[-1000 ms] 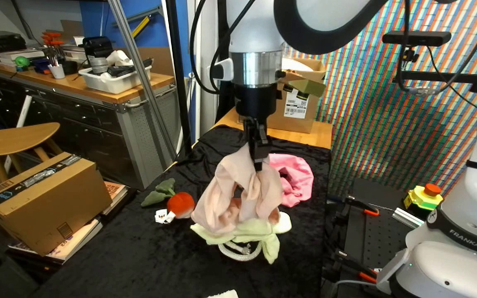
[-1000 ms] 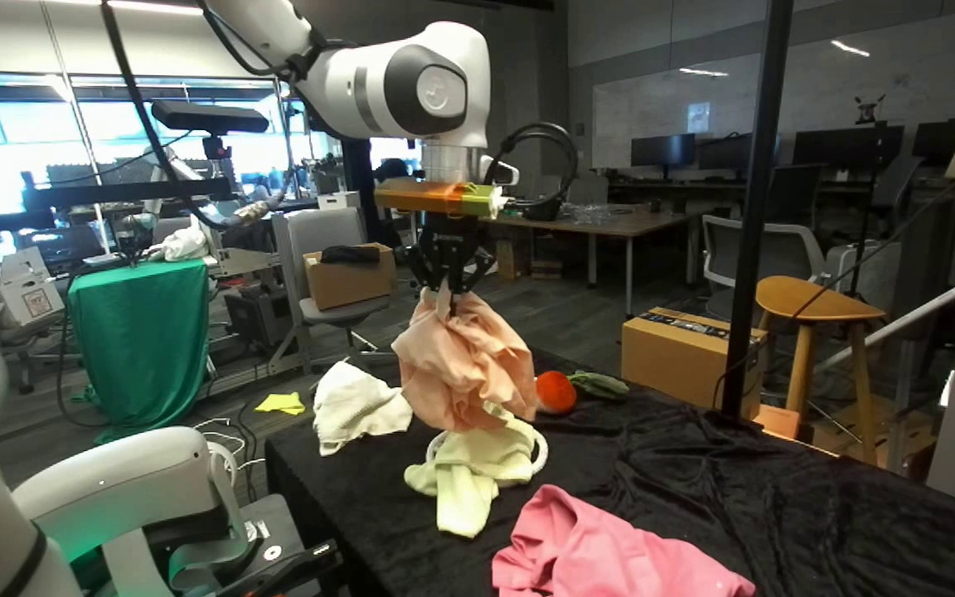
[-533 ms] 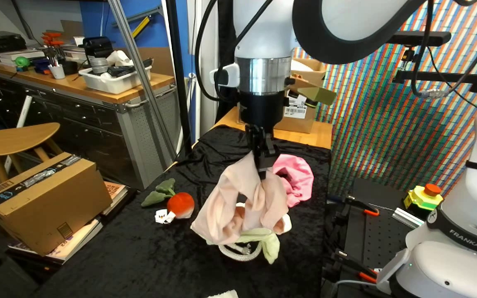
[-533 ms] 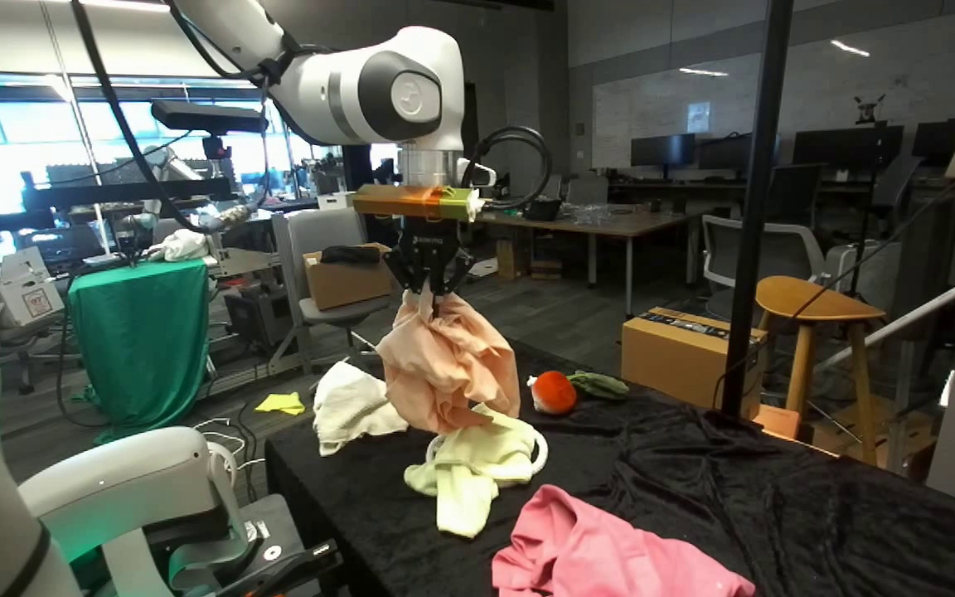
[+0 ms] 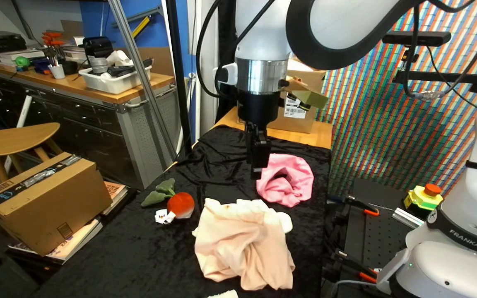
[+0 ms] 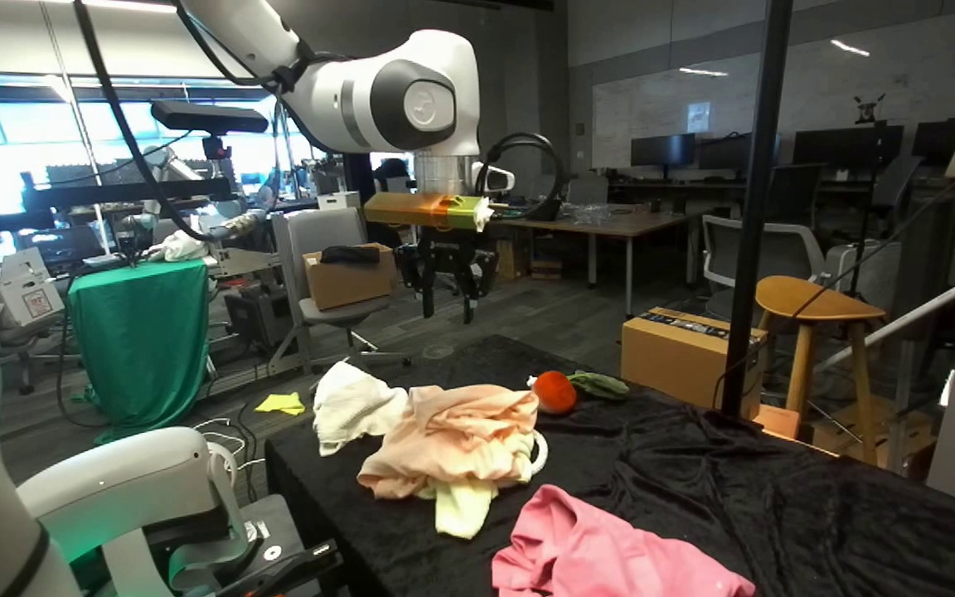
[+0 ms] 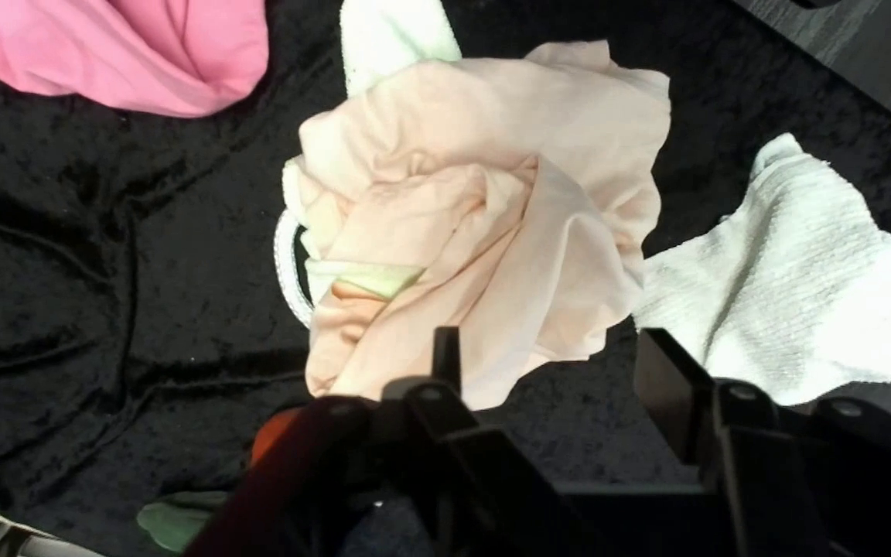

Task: Stack up all the objects on the table

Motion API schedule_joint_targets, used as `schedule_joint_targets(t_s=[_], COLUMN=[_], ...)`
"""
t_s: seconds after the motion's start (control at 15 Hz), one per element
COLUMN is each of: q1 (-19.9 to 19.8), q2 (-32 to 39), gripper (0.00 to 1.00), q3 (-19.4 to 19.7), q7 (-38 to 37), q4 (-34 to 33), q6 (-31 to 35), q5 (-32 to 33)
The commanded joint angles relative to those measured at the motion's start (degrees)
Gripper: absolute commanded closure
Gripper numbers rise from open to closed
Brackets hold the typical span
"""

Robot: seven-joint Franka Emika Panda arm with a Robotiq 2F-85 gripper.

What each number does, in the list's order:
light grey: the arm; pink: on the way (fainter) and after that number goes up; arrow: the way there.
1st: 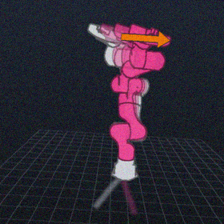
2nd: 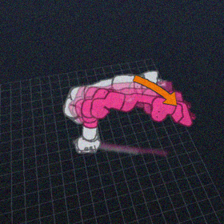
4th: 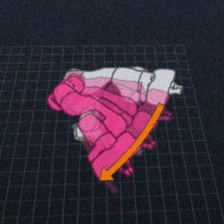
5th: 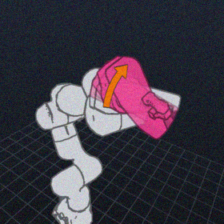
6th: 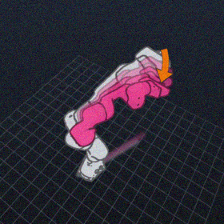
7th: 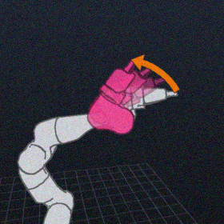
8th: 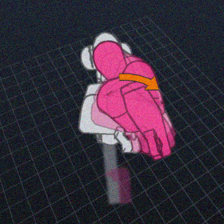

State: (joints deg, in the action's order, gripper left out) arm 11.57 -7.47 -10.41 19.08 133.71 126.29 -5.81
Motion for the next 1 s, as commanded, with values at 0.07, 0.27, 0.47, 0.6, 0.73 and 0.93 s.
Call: schedule_joint_targets(t_s=[0.07, 0.27, 0.47, 0.6, 0.73, 0.93], q1=[-2.78, -5.12, -7.43, -8.76, -9.96, -11.47], q2=[0.56, 1.76, 2.34, 3.15, 3.76, 5.35], gripper=[0.01, 0.00, 0.00, 0.00, 0.00, 0.00], q3=[2.68, 5.11, 7.35, 8.54, 9.60, 10.72], q7=[-4.85, -6.80, -7.13, -7.45, -7.79, -10.38], q4=[2.56, 4.28, 6.91, 8.31, 9.94, 12.30], q6=[3.56, 3.91, 4.54, 5.40, 6.23, 9.16], q5=[2.24, 2.64, 3.56, 3.85, 4.68, 7.23])
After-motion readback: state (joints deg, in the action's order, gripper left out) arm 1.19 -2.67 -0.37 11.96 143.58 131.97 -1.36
